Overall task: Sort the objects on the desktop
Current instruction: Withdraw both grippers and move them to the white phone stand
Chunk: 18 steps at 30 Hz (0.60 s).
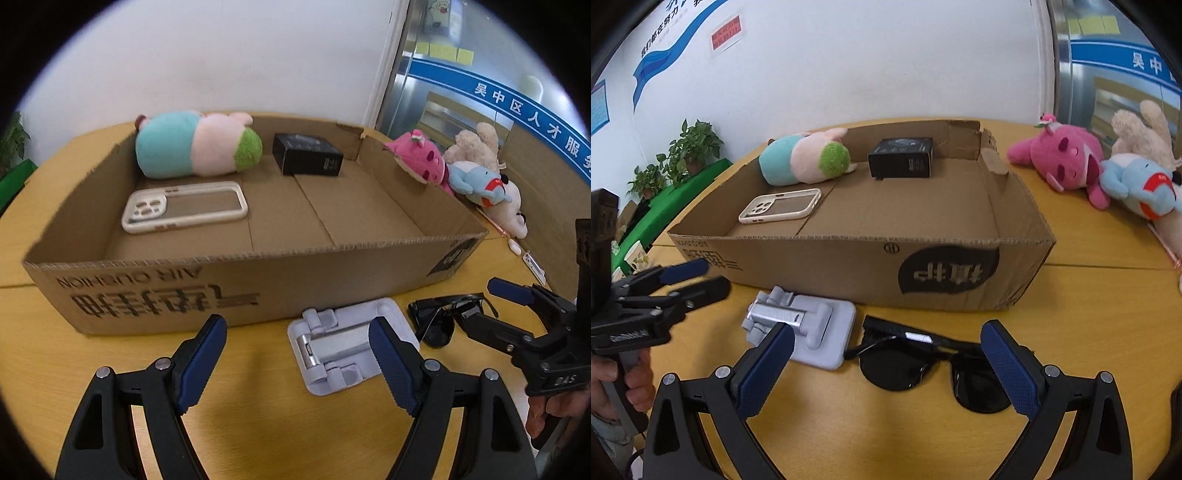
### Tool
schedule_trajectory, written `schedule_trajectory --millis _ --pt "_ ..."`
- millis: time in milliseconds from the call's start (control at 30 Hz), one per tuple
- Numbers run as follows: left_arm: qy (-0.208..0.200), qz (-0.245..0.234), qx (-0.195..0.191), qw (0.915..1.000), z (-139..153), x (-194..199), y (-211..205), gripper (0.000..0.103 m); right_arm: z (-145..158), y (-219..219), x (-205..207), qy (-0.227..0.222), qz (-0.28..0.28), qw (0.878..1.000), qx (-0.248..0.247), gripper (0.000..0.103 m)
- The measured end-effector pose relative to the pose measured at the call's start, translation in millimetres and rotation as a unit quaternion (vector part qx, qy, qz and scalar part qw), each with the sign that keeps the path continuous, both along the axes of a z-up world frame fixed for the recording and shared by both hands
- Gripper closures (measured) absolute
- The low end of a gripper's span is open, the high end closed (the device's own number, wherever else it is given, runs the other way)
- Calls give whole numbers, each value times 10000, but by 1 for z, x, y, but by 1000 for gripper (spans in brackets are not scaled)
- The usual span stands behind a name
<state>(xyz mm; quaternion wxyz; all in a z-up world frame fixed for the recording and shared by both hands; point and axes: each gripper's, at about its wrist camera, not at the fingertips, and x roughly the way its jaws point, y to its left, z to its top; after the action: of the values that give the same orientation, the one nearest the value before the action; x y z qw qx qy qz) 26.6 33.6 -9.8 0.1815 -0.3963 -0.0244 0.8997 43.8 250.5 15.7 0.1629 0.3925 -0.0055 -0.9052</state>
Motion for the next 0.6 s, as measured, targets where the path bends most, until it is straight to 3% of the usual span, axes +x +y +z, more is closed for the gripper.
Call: schedule_trajectory --millis 267,400,467,533,600 --pt "-376 -81 -107 9992 -24 -9 12 25 0 -3 9 37 179 9998 -10 2" --pt "-467 -296 96 9984 -33 -7 11 41 -4 -5 9 -43 214 9997 -101 2" --pt "-389 -333 -53 9987 -33 -3 13 44 -5 -8 7 -63 279 9995 -136 2" --pt "-463 -370 120 9982 -33 -3 11 55 -7 -12 6 -79 340 9993 -160 2" --pt "-522 -393 212 9976 -33 -4 11 57 -8 -18 5 -121 412 9989 -199 2"
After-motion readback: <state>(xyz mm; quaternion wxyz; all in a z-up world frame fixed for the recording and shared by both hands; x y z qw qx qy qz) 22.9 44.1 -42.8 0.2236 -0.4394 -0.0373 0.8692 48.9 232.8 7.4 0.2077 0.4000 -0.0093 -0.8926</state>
